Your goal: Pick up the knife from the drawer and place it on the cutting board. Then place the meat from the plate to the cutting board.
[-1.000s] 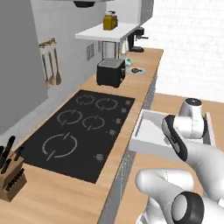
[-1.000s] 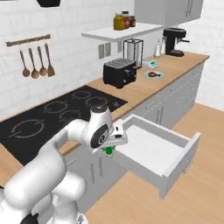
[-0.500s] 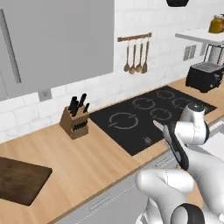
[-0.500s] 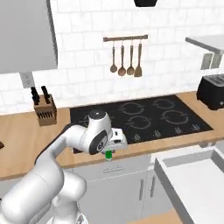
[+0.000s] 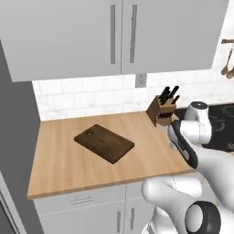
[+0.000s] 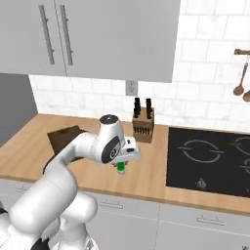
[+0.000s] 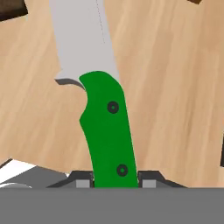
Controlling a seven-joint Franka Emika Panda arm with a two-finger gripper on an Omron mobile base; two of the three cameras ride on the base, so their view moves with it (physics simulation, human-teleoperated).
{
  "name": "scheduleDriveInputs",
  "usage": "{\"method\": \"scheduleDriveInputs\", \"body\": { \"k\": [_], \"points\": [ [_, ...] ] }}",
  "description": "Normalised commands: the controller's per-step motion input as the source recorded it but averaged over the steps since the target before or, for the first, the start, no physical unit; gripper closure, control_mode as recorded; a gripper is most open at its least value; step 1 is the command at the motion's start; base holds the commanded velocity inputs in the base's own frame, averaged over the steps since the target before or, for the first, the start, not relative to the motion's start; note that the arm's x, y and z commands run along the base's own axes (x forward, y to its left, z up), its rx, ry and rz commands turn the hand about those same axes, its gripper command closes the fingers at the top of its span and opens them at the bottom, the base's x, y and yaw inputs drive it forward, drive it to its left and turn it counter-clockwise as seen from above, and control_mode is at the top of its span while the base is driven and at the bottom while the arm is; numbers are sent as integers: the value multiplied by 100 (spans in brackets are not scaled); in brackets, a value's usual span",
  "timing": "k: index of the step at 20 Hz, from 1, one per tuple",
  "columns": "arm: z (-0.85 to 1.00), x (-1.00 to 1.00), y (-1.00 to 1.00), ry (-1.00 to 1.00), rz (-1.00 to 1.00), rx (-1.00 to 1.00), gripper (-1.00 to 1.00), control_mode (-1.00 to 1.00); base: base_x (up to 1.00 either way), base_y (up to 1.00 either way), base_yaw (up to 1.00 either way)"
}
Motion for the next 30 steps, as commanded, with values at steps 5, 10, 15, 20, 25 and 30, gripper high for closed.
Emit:
{"method": "scheduleDriveInputs", "body": {
  "k": [5, 10, 15, 20, 25, 30],
  "points": [
    [0, 0, 0, 0, 0, 0, 100, 100, 12, 81, 38],
    [0, 41, 2, 0, 2, 0, 100, -100, 18, 0, 5],
    [1, 65, 31, 5, 0, 0, 100, -100, 0, 0, 0],
    [-1, 44, 37, 7, 4, 0, 100, -100, 0, 0, 0],
    [-61, 38, 6, 1, 7, 0, 100, -100, 0, 0, 0],
    [-34, 49, 7, 0, 3, 0, -100, -100, 0, 0, 0]
  ]
}}
